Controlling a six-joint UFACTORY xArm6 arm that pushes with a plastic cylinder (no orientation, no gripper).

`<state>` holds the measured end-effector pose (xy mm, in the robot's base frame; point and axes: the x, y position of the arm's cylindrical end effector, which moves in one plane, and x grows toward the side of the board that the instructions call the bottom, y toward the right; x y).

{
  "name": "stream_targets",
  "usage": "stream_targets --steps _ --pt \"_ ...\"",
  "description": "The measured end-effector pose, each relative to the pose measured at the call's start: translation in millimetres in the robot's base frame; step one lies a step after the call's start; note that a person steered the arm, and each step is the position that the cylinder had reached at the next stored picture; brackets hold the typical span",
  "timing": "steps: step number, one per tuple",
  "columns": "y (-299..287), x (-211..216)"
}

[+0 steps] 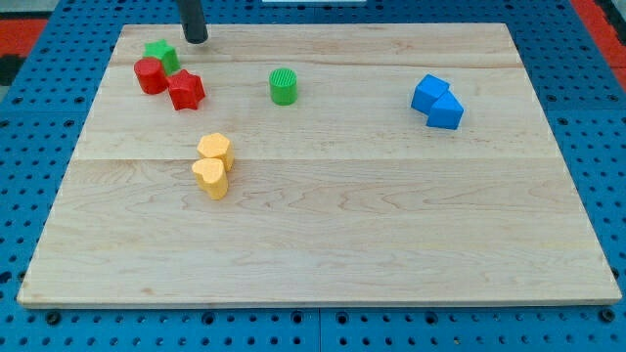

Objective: Move the arm diagonal top right to the green star

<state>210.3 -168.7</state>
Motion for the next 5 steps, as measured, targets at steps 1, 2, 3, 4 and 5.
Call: stream_targets --steps 1,2,3,4,5 --pt "-0.4 -6.9" --pt "-0.4 -11.0" --pt "-0.4 -11.1" --pt "-0.5 -11.9" --pt "-0.5 -11.9"
